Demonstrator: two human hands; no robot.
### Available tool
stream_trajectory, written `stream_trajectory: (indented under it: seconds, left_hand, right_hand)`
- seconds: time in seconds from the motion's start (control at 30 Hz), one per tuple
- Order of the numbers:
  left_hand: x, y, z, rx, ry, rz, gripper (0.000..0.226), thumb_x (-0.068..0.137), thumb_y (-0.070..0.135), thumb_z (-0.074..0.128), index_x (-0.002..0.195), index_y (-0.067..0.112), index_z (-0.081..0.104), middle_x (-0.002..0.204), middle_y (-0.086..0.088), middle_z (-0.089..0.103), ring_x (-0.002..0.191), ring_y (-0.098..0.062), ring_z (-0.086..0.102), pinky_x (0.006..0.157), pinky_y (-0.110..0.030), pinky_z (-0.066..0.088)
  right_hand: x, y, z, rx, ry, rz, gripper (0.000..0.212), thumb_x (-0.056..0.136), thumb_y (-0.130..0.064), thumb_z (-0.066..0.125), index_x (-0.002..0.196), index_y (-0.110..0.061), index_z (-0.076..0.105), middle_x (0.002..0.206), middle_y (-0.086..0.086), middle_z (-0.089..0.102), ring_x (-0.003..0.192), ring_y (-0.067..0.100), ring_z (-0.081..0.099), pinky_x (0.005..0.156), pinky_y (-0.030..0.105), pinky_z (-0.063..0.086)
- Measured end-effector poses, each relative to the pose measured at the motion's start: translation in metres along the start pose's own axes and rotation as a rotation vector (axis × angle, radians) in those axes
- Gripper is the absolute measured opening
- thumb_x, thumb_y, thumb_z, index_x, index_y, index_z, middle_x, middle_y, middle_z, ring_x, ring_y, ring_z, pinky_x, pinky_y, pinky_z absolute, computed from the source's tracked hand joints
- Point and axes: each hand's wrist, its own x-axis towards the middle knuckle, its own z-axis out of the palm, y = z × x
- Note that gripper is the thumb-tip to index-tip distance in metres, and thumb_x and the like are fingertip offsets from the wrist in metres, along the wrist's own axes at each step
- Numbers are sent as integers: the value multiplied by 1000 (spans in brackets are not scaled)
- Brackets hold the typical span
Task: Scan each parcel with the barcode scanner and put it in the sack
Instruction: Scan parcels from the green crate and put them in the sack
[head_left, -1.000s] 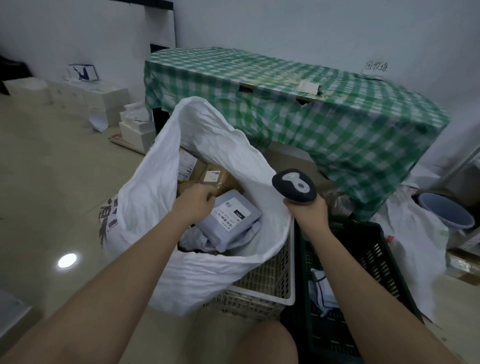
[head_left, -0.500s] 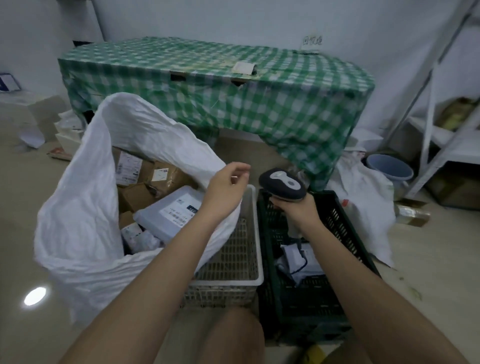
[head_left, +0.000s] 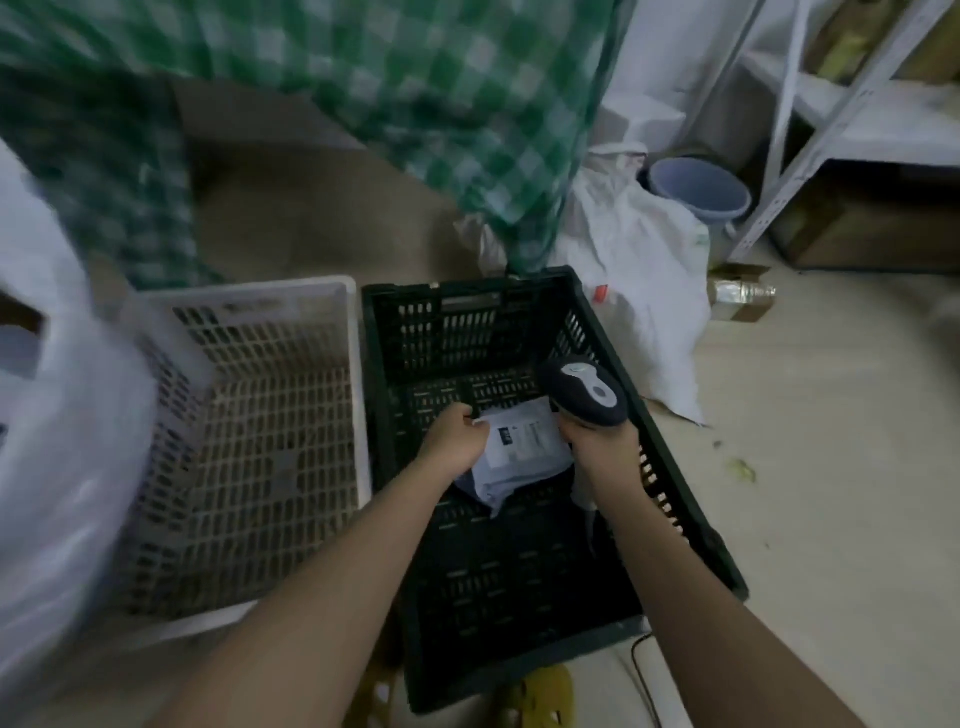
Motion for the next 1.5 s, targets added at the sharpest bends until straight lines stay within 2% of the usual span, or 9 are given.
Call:
stream_trajectory:
  seconds: [0.27, 0.33, 0.43, 0.63, 0.83, 1.0, 1.17, 1.27, 1.5]
  left_hand:
    - [145, -97, 92, -17, 14, -277, 31, 98, 19, 47, 122, 3, 57, 119, -19, 61, 108, -33, 59, 81, -27, 42]
    - [171, -114, 111, 10, 6, -365, 35, 97, 27, 44, 122, 7, 57, 121, -16, 61, 108, -34, 59, 91, -34, 47]
    - [185, -120, 126, -55, 98, -447, 39, 90, 29, 53, 124, 8, 53, 122, -13, 59, 106, -32, 59, 78, -33, 50]
    - [184, -117, 133, -151, 157, -497, 51, 85, 22, 68, 129, 6, 46, 123, -16, 60, 109, -34, 59, 89, -41, 52]
    - [158, -84, 110, -234, 89, -427, 31, 88, 17, 60, 116, 6, 56, 107, -12, 64, 95, -32, 61, 87, -40, 54]
    - [94, -30, 52, -420, 147, -251, 32, 90, 17, 63, 120, 7, 54, 117, -10, 63, 99, -30, 61, 87, -39, 53]
    - [-13, 8, -9, -696, 123, -164, 21, 97, 13, 56, 118, 12, 53, 110, -3, 61, 79, -13, 57, 61, -25, 45]
    - [-65, 7, -32, -785, 67, -172, 28, 96, 13, 57, 124, 13, 53, 121, -3, 62, 99, -17, 58, 84, -34, 45]
    - [-128, -17, -68, -768, 70, -104, 45, 88, 11, 68, 129, 13, 51, 127, -4, 62, 111, -21, 59, 81, -34, 51]
  right_hand:
    - [103, 134, 51, -73, 42, 186, 12, 80, -12, 71, 91, -14, 65, 93, 12, 68, 88, 28, 64, 77, 38, 52]
    - [116, 159, 59, -147, 48, 169, 29, 77, -17, 71, 105, -12, 65, 94, 6, 67, 86, 23, 63, 74, 32, 50]
    - [129, 175, 65, -197, 55, 139, 41, 78, -15, 69, 118, -13, 59, 96, 2, 65, 86, 18, 60, 76, 27, 45]
    - [135, 180, 68, -234, 24, 137, 14, 73, -16, 71, 79, -4, 65, 75, 11, 68, 73, 28, 64, 69, 41, 54]
    - [112, 149, 58, -106, 108, 129, 28, 79, -21, 72, 104, -15, 64, 95, 3, 69, 87, 20, 64, 79, 31, 51]
    - [58, 82, 36, 137, 262, 31, 21, 81, -12, 73, 80, -27, 58, 81, -14, 62, 86, 11, 61, 70, 18, 44]
    - [-16, 3, 26, 402, 280, -31, 55, 79, -24, 78, 126, -7, 57, 115, 3, 66, 106, 18, 62, 95, 33, 52]
    - [-61, -28, 27, 485, 215, -11, 58, 77, -21, 80, 128, -9, 55, 115, -4, 62, 107, 17, 59, 100, 33, 46]
    - [-123, -44, 29, 496, 115, -41, 37, 79, 3, 73, 105, -16, 55, 105, -1, 62, 100, 13, 58, 89, 26, 45]
